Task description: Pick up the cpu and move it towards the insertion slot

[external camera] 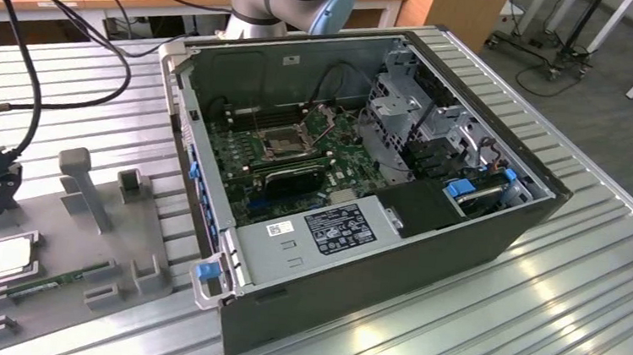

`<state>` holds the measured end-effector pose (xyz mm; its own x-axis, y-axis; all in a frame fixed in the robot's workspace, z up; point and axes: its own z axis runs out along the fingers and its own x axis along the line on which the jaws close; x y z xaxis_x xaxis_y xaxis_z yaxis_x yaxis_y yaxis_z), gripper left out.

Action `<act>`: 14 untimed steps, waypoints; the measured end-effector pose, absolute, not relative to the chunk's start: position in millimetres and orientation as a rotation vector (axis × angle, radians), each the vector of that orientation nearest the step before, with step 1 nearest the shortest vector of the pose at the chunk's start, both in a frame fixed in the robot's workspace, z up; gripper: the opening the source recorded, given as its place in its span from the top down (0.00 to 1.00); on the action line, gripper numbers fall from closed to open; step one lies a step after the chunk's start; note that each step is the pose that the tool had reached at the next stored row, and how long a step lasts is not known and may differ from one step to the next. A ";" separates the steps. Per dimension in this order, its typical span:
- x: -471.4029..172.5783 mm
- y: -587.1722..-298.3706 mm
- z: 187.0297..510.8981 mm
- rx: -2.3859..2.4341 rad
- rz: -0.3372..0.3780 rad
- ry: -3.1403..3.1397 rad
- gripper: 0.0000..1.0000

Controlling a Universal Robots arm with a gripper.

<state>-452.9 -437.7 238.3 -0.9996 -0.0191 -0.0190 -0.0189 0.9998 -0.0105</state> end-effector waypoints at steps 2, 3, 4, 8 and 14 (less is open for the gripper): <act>-452.9 -437.7 238.0 -0.030 -0.016 3.122 0.89; -452.9 -437.7 237.8 -0.030 -0.016 3.122 0.89; -452.9 -437.8 237.7 -0.029 -0.016 3.122 0.89; -452.9 -438.5 237.7 -0.030 -0.016 3.122 0.89; -452.9 -441.0 237.7 -0.030 -0.016 3.122 0.89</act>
